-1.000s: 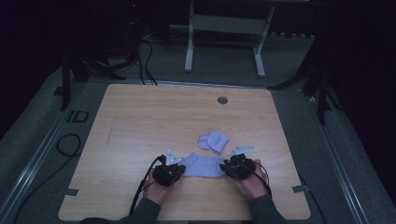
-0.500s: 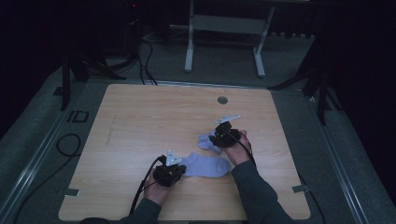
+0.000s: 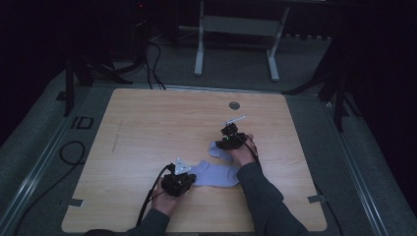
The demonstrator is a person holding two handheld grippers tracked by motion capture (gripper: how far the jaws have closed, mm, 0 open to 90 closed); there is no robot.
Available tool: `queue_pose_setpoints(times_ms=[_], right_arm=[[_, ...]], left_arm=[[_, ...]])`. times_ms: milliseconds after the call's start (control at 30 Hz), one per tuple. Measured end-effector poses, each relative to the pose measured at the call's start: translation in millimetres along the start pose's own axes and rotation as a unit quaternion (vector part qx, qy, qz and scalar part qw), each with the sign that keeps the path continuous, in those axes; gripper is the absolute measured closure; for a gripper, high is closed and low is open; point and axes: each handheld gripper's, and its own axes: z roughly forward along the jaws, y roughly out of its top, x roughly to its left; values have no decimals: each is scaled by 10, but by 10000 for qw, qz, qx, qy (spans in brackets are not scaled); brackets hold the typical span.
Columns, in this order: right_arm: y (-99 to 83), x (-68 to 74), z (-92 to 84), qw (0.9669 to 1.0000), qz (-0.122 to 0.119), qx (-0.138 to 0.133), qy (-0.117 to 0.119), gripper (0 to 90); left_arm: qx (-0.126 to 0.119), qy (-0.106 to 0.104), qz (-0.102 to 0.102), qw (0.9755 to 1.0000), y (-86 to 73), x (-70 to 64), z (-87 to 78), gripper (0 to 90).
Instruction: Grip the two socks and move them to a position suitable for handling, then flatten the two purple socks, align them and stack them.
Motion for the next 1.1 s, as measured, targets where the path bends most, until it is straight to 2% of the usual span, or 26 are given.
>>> queue_pose_setpoints(times_ms=[500,867,967,1033,1100], right_arm=[[40,-39,31,9998,161,84,47,633],[73,3,119,9993,242,233,181,631],[90,25,137,9993,201,283,160,637],[103,37,148,9993,151,311,120,695],[116,47,153,9993,54,354,53,791]], left_arm=[[-6,0,11,10000,3,-6,6,875],[-19,11,22,10000,2,-11,7,873],[-16,17,38,10000,3,-13,8,873],[-16,21,40,10000,3,-14,8,872],[-19,25,46,10000,3,-15,8,872]])
